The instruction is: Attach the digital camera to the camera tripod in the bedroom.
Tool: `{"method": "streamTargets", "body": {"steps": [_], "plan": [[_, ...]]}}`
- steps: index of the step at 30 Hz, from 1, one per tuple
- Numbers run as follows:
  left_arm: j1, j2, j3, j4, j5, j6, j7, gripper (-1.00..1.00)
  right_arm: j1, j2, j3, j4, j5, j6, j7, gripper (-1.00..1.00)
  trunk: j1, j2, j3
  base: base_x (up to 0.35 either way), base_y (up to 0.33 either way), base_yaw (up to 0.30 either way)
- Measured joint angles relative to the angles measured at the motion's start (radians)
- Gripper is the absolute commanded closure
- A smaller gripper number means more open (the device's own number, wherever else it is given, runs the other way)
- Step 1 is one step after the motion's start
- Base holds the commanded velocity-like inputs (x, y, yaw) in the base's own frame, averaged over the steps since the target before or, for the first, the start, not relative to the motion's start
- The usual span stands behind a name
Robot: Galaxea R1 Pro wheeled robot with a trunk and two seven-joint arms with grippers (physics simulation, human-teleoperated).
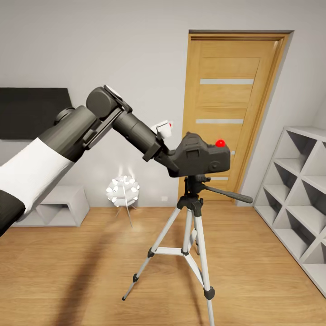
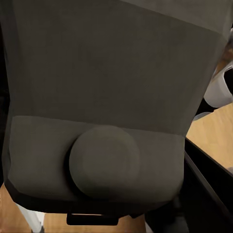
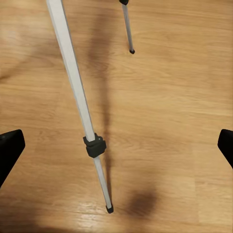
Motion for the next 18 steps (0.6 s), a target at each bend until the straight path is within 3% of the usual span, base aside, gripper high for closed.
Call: {"method": "streamTargets", "body": {"steps": [18], "plan": [[0.0,0.008,-0.008,0.002,0.0,0.0,0.0,1.0,0.0,0.0,0.0,0.0,0.0,0.001,0.0,-1.0,0.0,0.0,0.0,0.0,0.0,0.0]]}}
